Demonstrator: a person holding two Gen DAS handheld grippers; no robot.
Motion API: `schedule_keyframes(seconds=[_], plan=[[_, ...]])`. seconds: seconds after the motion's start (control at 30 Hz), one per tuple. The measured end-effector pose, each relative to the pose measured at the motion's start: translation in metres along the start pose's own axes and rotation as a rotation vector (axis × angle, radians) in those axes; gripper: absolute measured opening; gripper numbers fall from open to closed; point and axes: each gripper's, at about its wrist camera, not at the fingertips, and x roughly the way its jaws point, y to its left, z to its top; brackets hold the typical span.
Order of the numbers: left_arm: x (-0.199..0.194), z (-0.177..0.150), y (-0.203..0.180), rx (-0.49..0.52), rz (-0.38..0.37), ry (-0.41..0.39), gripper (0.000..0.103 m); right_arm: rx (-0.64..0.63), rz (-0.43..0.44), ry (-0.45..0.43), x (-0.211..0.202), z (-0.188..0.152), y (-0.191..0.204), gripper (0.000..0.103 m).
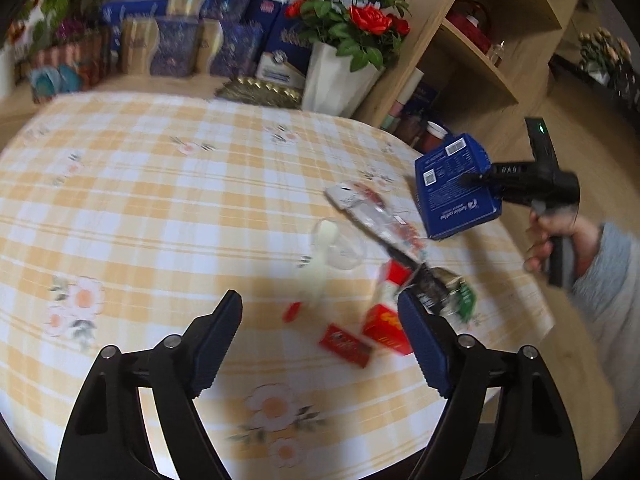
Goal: Collect trash
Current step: 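Grasp the 'Brown hook' packaging card with the left tool while the right tool holds the bag, then lift the card and carry both items toward the bin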
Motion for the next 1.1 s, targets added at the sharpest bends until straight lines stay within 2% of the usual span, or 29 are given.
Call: schedule_keyframes(seconds=[0.13,0.23,0.3,0.4,0.57,0.63,0.9,0.93,1.0,1.1], plan=[[0.028,0.017,-0.011,-0.067,-0.07,0.059,0.063,-0.003,0.004,-0.103,-0.028,-0.007,-0.009,0.02],[0.06,0.033,-0.029,-0.092,-0.12,0.137,0.049,-0.025,-0.006,-0.169,-0.053,-0.013,-0.017,0.02],[0.081,0.042,-0.042,-0.114,-0.144,0.183,0.037,-0.052,-0.016,-0.232,-0.072,-0.021,-0.022,0.02],[0.114,0.056,-0.057,-0.17,-0.145,0.242,0.031,-0.075,-0.017,-0.274,-0.094,-0.036,-0.031,0.02],[0.166,0.072,-0.077,-0.194,-0.032,0.34,0.031,-0.036,0.01,-0.318,-0.121,-0.061,-0.061,0.02],[0.177,0.076,-0.078,-0.211,0.001,0.356,0.031,-0.009,0.029,-0.323,-0.126,-0.071,-0.073,0.02],[0.206,0.086,-0.091,-0.12,0.176,0.364,0.031,0.029,0.06,-0.328,-0.138,-0.099,-0.105,0.02],[0.209,0.087,-0.093,-0.102,0.191,0.362,0.029,0.031,0.061,-0.329,-0.139,-0.102,-0.107,0.02],[0.215,0.088,-0.094,-0.058,0.225,0.361,0.019,0.043,0.071,-0.331,-0.142,-0.108,-0.114,0.02],[0.22,0.091,-0.09,-0.045,0.219,0.351,0.019,0.041,0.055,-0.341,-0.145,-0.114,-0.119,0.02]])
